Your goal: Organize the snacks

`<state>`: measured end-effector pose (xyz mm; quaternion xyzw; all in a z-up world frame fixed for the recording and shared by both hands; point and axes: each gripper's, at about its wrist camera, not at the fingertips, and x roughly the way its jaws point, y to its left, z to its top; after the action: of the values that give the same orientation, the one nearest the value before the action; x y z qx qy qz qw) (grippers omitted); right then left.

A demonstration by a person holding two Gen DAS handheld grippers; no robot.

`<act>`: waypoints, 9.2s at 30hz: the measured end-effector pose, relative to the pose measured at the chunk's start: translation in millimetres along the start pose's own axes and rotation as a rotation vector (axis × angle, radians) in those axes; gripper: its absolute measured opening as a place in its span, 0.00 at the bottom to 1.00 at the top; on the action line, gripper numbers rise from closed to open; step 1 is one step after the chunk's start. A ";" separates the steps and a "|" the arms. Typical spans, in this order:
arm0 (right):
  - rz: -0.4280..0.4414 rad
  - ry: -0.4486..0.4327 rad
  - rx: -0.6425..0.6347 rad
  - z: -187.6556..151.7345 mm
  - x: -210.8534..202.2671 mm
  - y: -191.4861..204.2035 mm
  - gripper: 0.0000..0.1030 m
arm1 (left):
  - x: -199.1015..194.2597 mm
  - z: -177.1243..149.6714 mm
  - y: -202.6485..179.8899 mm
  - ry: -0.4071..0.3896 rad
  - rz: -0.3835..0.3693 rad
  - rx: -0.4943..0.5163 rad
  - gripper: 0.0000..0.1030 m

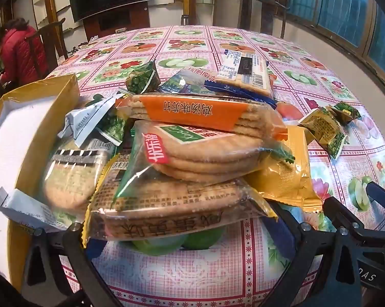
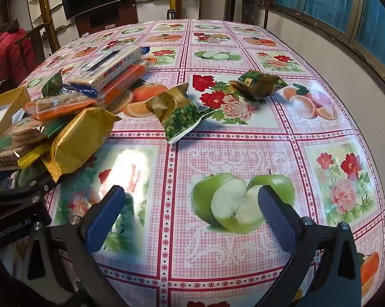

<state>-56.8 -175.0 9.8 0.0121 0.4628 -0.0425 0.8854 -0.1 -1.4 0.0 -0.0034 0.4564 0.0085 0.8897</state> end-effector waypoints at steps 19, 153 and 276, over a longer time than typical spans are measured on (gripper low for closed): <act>0.000 0.000 0.000 0.0 -0.2 0.1 1.00 | 0.2 0.1 1.1 0.001 -0.008 -0.006 1.00; 0.390 -0.167 0.024 21.2 -96.2 9.5 0.75 | -156.8 -32.3 129.5 -0.208 -0.342 -0.091 0.74; 0.404 -0.185 -0.313 9.0 -109.5 253.0 0.69 | -171.4 -81.2 253.8 -0.220 -0.141 -0.379 0.76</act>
<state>-89.7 83.5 100.3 -0.0369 0.3689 0.2063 0.9055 -170.7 249.2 92.2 -0.2013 0.3455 0.0319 0.9160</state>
